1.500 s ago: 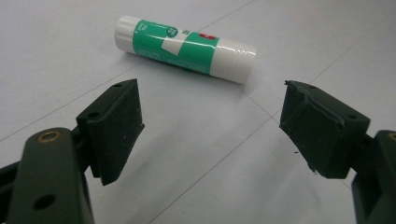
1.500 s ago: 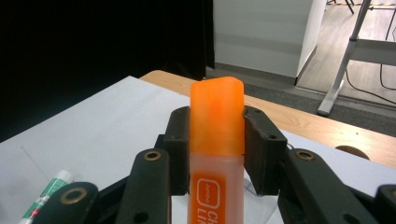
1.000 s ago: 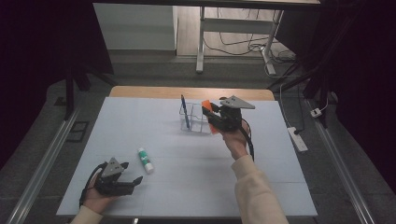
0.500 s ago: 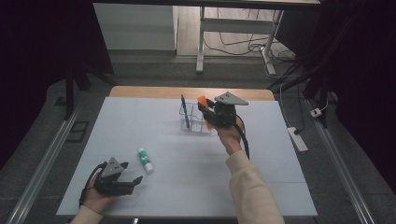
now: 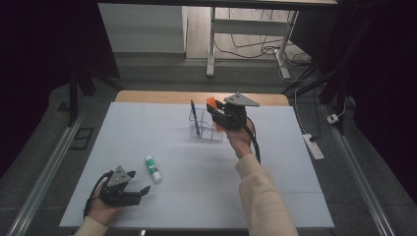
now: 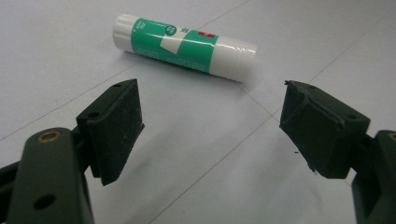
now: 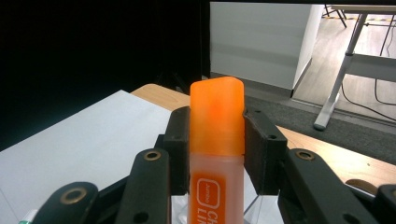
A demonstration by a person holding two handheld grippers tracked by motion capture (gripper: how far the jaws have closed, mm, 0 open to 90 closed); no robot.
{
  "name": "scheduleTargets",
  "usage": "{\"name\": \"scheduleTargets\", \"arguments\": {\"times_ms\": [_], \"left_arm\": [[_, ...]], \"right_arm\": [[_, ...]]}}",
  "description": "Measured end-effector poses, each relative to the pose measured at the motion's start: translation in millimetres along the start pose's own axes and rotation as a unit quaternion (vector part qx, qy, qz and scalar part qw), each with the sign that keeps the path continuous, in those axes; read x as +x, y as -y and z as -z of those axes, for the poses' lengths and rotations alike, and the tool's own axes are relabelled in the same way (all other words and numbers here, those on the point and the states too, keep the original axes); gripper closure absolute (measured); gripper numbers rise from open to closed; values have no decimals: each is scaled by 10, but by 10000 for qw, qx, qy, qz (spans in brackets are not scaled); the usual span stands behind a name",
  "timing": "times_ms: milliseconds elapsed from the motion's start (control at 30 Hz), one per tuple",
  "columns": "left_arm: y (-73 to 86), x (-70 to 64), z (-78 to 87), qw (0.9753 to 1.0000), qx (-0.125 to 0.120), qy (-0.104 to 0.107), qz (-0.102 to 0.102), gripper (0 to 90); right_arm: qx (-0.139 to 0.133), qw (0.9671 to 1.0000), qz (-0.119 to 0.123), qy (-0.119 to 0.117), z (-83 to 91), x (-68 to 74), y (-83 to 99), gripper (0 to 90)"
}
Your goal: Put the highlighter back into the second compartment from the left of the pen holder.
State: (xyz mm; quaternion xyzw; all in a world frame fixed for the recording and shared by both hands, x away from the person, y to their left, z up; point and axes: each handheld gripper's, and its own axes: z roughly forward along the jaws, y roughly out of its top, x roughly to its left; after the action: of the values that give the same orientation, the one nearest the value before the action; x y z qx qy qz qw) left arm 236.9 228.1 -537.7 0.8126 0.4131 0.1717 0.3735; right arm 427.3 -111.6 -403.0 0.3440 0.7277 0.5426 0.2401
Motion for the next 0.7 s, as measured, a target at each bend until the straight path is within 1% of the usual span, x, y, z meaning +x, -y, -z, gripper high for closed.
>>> {"name": "scheduleTargets", "arguments": {"times_ms": [233, 367, 500, 633, 700], "left_arm": [[1, -1, 0, 10000, 3, 3, -11, 208], [0, -1, -4, 10000, 6, 7, -28, 208], [2, -4, -4, 10000, 3, 11, -29, 208], [1, -7, -10, 10000, 13, 8, -39, 208], [1, -9, -13, 10000, 20, 15, -39, 208]], "right_arm": [[19, 10000, 40, -46, -108, -8, -16, 644], [-24, 10000, 74, -2, -190, -38, -51, 644], [-44, 10000, 43, 45, -287, -78, -69, 643], [-49, 10000, -18, 25, -382, -107, -51, 643], [-35, 10000, -5, 53, -429, -118, -41, 643]]}}
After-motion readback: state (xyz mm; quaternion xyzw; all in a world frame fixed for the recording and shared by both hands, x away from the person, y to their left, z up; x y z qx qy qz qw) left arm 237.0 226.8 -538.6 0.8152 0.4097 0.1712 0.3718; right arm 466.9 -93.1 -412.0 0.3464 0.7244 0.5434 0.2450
